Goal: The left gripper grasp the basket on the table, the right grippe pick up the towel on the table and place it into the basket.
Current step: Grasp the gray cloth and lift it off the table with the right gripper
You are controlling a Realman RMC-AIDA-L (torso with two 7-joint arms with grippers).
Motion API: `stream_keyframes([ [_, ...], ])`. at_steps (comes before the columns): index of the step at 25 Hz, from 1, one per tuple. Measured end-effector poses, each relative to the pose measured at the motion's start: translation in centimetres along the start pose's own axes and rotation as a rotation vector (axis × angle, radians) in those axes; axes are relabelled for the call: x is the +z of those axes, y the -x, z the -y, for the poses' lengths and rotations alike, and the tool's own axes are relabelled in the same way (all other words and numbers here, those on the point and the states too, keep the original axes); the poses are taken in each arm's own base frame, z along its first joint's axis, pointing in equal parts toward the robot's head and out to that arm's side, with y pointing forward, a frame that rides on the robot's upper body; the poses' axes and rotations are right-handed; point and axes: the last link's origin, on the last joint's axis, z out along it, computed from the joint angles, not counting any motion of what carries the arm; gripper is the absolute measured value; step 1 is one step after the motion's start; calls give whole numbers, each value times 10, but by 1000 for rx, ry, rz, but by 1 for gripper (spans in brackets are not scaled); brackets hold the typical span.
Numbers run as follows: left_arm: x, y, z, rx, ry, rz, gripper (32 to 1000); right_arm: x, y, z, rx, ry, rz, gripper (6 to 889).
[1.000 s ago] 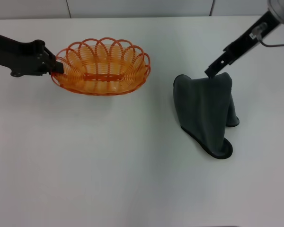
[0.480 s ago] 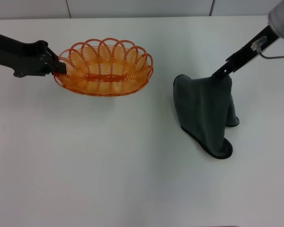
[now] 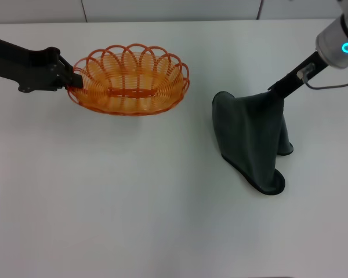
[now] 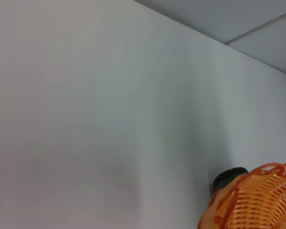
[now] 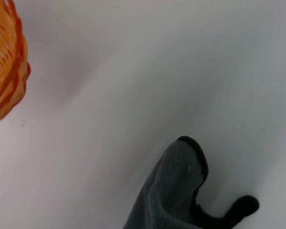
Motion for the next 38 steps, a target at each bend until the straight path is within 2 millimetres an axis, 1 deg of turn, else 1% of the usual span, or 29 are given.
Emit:
stream_keyframes([
  [10, 1, -1, -3, 15, 5, 0, 99, 27, -8, -12, -26, 5, 11, 716],
  [19, 1, -1, -3, 15, 6, -1, 98, 43, -8, -24, -48, 16, 25, 711],
  [26, 2, -1, -3, 15, 6, 0, 99, 47, -8, -29, -55, 18, 29, 708],
  [38, 2, -1, -3, 19, 8, 1, 99, 50, -9, -31, -79, 20, 25, 702],
])
